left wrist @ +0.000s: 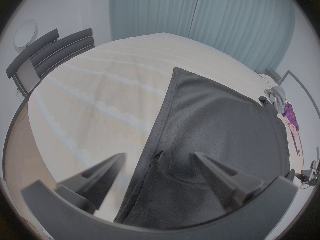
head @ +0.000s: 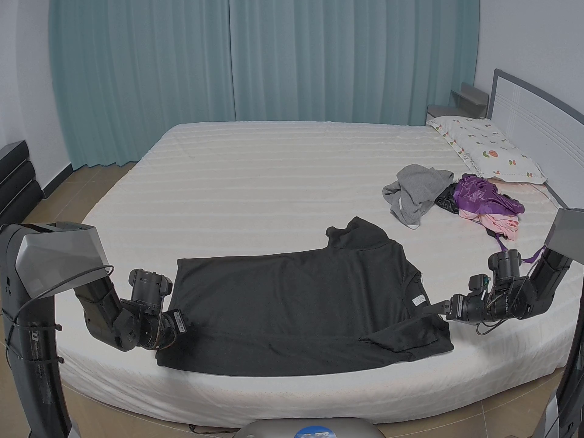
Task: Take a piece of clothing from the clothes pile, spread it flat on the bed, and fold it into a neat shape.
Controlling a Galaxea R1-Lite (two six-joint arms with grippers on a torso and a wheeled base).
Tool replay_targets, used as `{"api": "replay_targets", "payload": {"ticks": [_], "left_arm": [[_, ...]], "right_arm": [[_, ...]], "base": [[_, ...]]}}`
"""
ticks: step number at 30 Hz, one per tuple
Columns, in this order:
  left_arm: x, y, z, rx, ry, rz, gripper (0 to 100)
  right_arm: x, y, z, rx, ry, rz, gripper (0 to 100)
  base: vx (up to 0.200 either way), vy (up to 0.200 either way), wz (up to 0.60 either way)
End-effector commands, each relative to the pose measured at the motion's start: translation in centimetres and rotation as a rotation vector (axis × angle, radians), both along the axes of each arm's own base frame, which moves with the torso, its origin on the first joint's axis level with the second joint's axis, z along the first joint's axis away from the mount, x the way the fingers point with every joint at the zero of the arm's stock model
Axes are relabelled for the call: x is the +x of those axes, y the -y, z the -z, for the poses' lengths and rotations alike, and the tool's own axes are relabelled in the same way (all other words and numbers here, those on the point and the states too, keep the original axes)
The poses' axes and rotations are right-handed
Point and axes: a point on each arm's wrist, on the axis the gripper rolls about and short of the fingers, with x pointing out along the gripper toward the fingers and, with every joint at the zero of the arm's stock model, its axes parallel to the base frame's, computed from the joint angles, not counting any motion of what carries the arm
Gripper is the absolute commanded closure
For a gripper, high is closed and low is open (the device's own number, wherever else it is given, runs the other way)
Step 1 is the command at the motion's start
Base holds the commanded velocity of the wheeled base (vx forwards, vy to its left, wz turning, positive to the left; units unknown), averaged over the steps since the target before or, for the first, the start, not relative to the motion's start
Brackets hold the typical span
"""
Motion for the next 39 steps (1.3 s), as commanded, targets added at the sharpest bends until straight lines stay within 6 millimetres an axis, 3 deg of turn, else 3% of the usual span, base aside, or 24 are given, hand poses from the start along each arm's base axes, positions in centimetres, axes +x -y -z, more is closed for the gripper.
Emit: {"api": "replay_targets", "payload": {"ticks": [1,7,13,21,26,32,39], "left_arm": [[0.0,-0.3,-0.7,-0.017,0.023,-0.025,0],[-1.2,-1.2,-3.3,-0.062,0.071,-0.057,0],[-3.3,-1.3,-4.4,-0.198,0.052,-0.021,0],[-3.1,-1.4,-4.0,-0.35,0.051,-0.069,0],[-2.8,-1.4,-3.9,-0.415,0.088,-0.104,0],[-2.6,-1.2,-2.7,-0.412,0.066,-0.105,0],[-2.4,-1.6,-2.2,-0.405,0.055,-0.106,0]], "right_arm": [[-0.5,-0.2,-2.3,0.062,0.013,0.058,0],[-3.0,-1.8,-3.1,0.085,-0.05,0.091,0],[-3.3,-1.2,-2.8,0.119,-0.084,0.17,0],[-3.8,-1.3,-1.4,0.16,-0.097,0.196,0],[-4.0,-1.4,-1.6,0.173,-0.097,0.207,0],[-4.1,-1.4,-1.4,0.171,-0.097,0.205,0],[-4.2,-1.4,-1.3,0.163,-0.097,0.197,0]], "base": [[0.0,0.0,0.0],[0.0,0.0,0.0],[0.0,0.0,0.0],[0.0,0.0,0.0],[0.12,0.0,0.0],[0.2,0.0,0.0],[0.0,0.0,0.0]]}}
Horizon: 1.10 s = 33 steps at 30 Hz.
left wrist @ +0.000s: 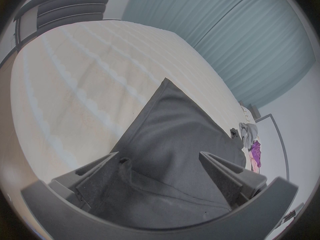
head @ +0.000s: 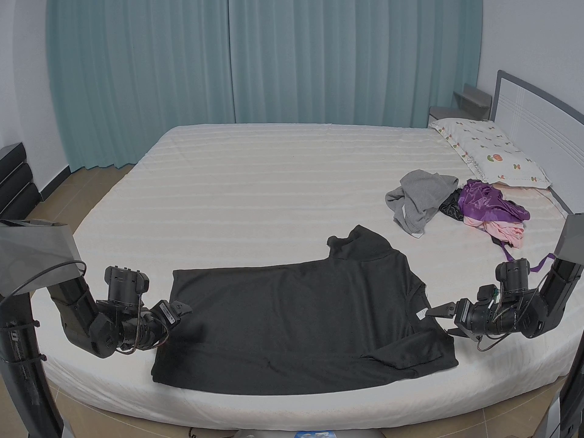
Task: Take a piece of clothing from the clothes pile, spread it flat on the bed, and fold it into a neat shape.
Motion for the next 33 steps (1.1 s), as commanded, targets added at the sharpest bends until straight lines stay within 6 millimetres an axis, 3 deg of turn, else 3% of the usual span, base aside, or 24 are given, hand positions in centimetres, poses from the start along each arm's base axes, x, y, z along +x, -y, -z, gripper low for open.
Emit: {"api": "replay_targets", "payload": {"ticks": [1,11,18,19,28,33], "left_arm": [[0.2,-0.3,0.5,0.002,-0.013,0.004,0],[-0.2,-0.5,2.2,0.035,-0.066,0.078,0],[-0.1,-0.4,2.2,0.04,-0.064,0.075,0],[-0.2,-0.4,2.2,0.04,-0.066,0.075,100],[-1.2,-0.8,2.4,0.046,-0.096,0.063,100],[-1.3,-1.2,2.5,0.047,-0.102,0.05,100]], "right_arm": [[-0.1,0.0,0.1,-0.002,-0.005,-0.001,0],[-0.2,0.0,0.2,-0.004,-0.006,-0.006,0],[-0.4,0.0,0.3,-0.009,-0.002,-0.005,0],[-0.4,0.0,0.3,-0.01,0.001,-0.004,0],[0.4,-0.1,0.0,-0.033,0.068,0.013,0],[2.0,-0.8,1.2,-0.068,0.078,-0.024,0]], "base": [[0.0,0.0,0.0],[0.0,0.0,0.0],[0.0,0.0,0.0],[0.0,0.0,0.0],[0.0,0.0,0.0],[0.0,0.0,0.0]]}}
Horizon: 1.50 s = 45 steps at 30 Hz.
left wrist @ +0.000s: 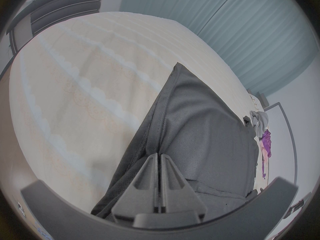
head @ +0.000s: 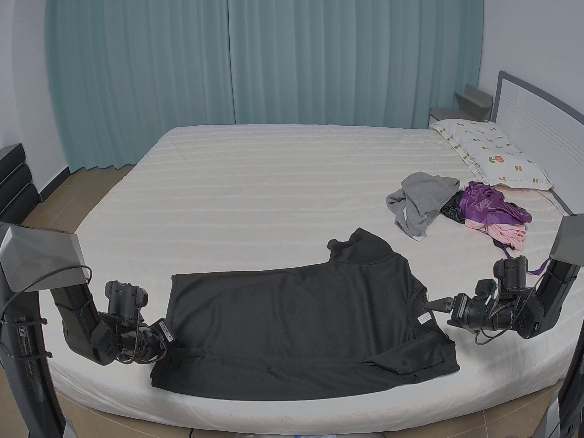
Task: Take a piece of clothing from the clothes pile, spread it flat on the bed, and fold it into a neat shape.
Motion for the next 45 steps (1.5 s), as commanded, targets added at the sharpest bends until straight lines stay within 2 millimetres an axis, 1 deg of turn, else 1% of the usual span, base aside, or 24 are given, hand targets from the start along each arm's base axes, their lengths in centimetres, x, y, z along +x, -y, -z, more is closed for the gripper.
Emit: {"api": "replay_targets", "payload": {"ticks": [1,7,12,20,21,33,35,36,41,45], "left_arm": [[-0.1,-0.2,0.0,0.0,-0.004,-0.008,100],[-0.4,-0.4,0.3,0.001,-0.017,-0.014,100],[-0.2,-0.4,0.3,0.003,-0.015,-0.016,100],[-0.2,-0.4,0.3,0.003,-0.013,-0.016,100],[-0.2,-0.4,0.3,0.003,-0.013,-0.016,100],[-0.1,-0.4,0.3,0.005,-0.012,-0.016,100],[-0.1,-0.4,0.3,0.007,-0.012,-0.017,100],[-0.1,-0.4,0.3,0.007,-0.012,-0.017,100],[-0.1,-0.4,0.3,0.036,-0.009,-0.035,100],[0.0,-0.4,0.3,0.039,-0.007,-0.037,100]], "right_arm": [[1.2,-0.5,1.7,-0.028,-0.01,-0.038,0],[1.8,-0.6,3.3,-0.065,-0.011,-0.09,0],[2.1,-0.6,3.6,-0.089,0.005,-0.116,0],[1.8,-0.6,3.9,-0.123,0.004,-0.153,0],[1.7,-0.6,3.9,-0.125,0.004,-0.153,100],[1.2,-0.3,3.4,-0.14,-0.001,-0.163,100],[1.2,0.0,3.1,-0.138,0.008,-0.155,100],[1.3,0.4,2.6,-0.138,0.021,-0.141,100],[1.0,1.1,1.2,-0.135,0.054,-0.112,100],[0.7,1.1,0.7,-0.134,0.063,-0.108,100]], "base": [[0.0,0.0,0.0],[0.0,0.0,0.0],[0.0,0.0,0.0],[0.0,0.0,0.0],[0.0,0.0,0.0],[0.0,0.0,0.0],[0.0,0.0,0.0],[0.0,0.0,0.0],[0.0,0.0,0.0],[0.0,0.0,0.0]]}}
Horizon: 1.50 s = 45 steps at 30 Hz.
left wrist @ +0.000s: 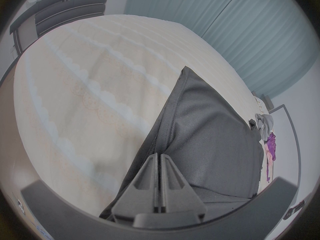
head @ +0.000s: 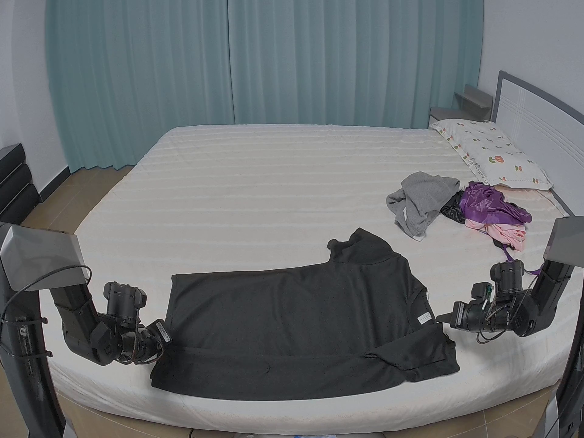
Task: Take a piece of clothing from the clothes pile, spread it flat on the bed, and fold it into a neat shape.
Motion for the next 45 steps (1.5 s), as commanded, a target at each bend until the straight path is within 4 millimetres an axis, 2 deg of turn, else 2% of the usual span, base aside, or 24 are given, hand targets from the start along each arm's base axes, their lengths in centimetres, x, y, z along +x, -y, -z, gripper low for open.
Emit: {"api": "replay_targets", "payload": {"ticks": [1,7,13,20,21,32,33,45], "left_arm": [[0.0,0.0,0.0,0.001,0.0,0.0,100],[0.0,0.1,0.0,0.001,0.0,0.002,100],[0.1,0.1,0.0,0.002,0.002,0.001,100],[0.2,0.1,0.0,0.001,0.006,0.001,100],[0.2,0.1,0.0,0.001,0.006,0.001,100],[0.2,0.1,0.0,0.001,0.005,0.001,100],[0.2,0.1,0.0,0.002,0.005,0.003,100],[0.2,0.1,0.0,0.002,0.005,0.003,100]], "right_arm": [[-0.2,0.2,-1.1,0.001,0.034,0.01,100],[0.0,0.4,-1.0,0.001,0.031,0.016,100],[0.7,0.4,0.5,-0.003,0.001,0.02,100],[0.9,0.0,0.9,0.0,-0.009,0.003,100],[0.9,-0.1,1.1,0.002,-0.023,0.0,0],[1.8,-1.8,2.1,0.007,-0.042,-0.063,0],[1.7,-1.9,2.1,0.001,-0.049,-0.071,100],[1.6,-1.9,2.1,-0.05,-0.073,-0.1,100]], "base": [[0.0,0.0,0.0],[0.0,0.0,0.0],[0.0,0.0,0.0],[0.0,0.0,0.0],[0.0,0.0,0.0],[0.0,0.0,0.0],[0.0,0.0,0.0],[0.0,0.0,0.0]]}}
